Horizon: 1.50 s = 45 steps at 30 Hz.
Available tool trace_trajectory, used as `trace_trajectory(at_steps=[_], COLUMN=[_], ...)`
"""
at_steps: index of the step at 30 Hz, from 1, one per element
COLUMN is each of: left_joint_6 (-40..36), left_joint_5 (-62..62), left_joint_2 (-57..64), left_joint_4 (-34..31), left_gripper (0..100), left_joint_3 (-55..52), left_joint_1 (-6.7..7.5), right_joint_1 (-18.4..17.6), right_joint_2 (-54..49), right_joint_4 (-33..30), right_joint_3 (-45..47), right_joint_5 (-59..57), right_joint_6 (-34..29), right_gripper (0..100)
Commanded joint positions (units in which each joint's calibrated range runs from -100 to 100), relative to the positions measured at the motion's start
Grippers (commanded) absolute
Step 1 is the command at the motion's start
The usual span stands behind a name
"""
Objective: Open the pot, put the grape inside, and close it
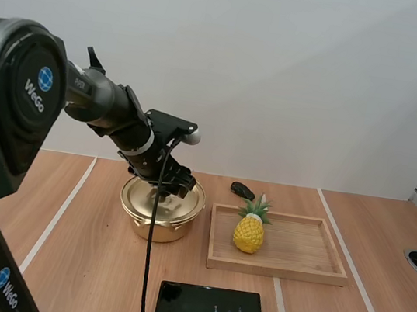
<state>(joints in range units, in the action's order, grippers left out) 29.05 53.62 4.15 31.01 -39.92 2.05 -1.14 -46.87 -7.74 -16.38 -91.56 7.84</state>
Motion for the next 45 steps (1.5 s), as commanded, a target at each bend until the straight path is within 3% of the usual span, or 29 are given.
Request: trace_trajectory(at_steps=[1,7,12,14,16,17,25,29,32,36,45], left_joint_6=[-2.3,-2.6,-2.5,-3.6,-7.4,-8.7,-11.7,-8.2,0.7,8.0,13.1], left_joint_5=[-0.4,-0.4,-0.4,-0.4,-0.6,-0.6,-4.1,-10.5,-9.7,-10.0,-11.0], left_joint_2=[2.8,8.8,13.3,14.6,16.0,16.7,23.6,28.5,32.4,36.6,41.0], left_joint_4=[-0.2,-0.6,-5.8,-6.1,-6.0,-6.0,-3.6,4.0,14.9,23.3,26.1], left_gripper=[100,100,100,61,4,1,2,0,0,0,0], left_joint_3=[2.8,10.6,18.7,21.4,24.1,25.4,30.4,30.4,30.3,28.1,16.2], left_joint_1=[0.1,0.1,-0.05,-0.73,-1.88,-2.54,-7.2,-8.87,-9.19,-9.19,-9.19], right_joint_1=[0.2,0.2,0.2,0.2,0.2,0.2,0.2,0.2,0.2,0.2,0.2], right_joint_2=[-0.8,-0.8,-0.8,-0.8,-0.8,-0.8,-0.7,-0.7,-0.8,-1.5,-9.2], right_joint_4=[-0.7,-0.8,-1.0,-1.0,-1.0,-1.0,0.2,4.5,7.3,7.7,7.7], right_joint_3=[-0.8,-0.8,-0.8,-0.8,-0.8,-0.8,-0.8,-0.8,-0.8,0.8,22.6], right_joint_5=[0.5,0.5,0.5,0.5,0.5,0.5,1.3,3.3,3.9,9.1,27.9], right_joint_6=[0.3,0.3,0.3,0.3,0.3,0.3,1.0,7.1,8.2,8.2,7.9], right_gripper=[0,0,0,0,0,0,0,0,0,0,0])
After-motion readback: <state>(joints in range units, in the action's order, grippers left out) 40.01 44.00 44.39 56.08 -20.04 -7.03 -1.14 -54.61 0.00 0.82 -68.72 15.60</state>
